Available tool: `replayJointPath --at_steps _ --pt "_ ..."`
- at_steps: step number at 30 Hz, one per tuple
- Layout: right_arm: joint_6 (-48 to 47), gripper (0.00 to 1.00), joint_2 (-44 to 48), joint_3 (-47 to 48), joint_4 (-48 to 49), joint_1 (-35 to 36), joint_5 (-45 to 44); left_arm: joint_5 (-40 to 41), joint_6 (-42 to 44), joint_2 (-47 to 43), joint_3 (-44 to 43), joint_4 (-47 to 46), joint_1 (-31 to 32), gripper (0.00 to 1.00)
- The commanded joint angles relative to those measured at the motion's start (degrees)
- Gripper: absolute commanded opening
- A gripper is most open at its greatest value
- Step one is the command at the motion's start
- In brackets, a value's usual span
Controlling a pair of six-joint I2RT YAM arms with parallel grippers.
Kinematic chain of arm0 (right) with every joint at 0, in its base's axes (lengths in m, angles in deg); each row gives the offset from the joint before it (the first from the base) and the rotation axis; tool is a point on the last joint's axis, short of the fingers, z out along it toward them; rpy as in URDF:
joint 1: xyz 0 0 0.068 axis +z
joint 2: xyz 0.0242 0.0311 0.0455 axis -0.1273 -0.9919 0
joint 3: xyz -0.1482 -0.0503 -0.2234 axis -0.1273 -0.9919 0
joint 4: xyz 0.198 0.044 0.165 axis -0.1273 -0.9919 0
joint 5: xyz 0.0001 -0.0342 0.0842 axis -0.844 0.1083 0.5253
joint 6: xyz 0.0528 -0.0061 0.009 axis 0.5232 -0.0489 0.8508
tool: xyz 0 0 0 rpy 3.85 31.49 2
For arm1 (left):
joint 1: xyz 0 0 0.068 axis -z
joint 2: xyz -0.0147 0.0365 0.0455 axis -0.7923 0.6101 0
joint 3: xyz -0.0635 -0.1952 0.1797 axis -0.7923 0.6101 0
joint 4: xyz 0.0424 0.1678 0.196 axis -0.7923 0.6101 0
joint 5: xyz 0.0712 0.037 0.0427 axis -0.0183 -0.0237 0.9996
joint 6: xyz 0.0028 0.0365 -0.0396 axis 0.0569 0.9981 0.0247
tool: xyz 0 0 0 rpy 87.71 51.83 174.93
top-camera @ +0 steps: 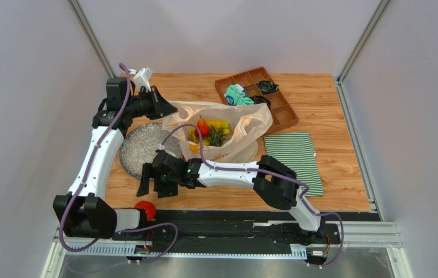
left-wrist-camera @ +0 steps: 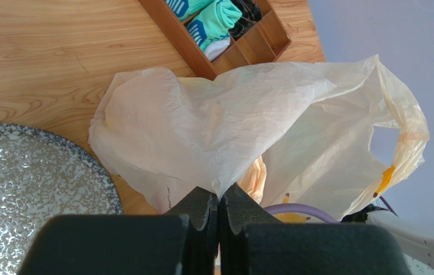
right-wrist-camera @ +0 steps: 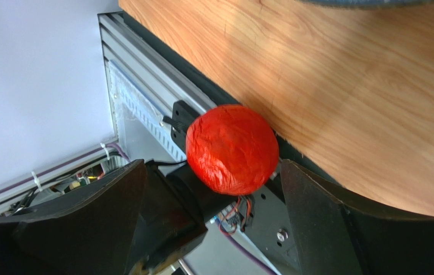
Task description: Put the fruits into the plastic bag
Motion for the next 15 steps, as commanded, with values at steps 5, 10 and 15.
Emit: replayJointPath --at_steps 5,10,15 --pt "-1.46 0.91 -5.91 5.96 -5.77 0.09 1.40 0.44 0.39 -3.77 -0.08 -0.98 -0.53 0.00" --pt "-1.73 0.91 -8.54 8.41 -6.91 0.35 3.07 0.35 0.22 -4.13 0.00 -0.89 -0.53 0.00" --pt "-3.13 0.91 -8.63 8.42 -7.18 0.35 3.07 0.09 0.04 -4.30 0.00 -1.07 -0.53 0.00"
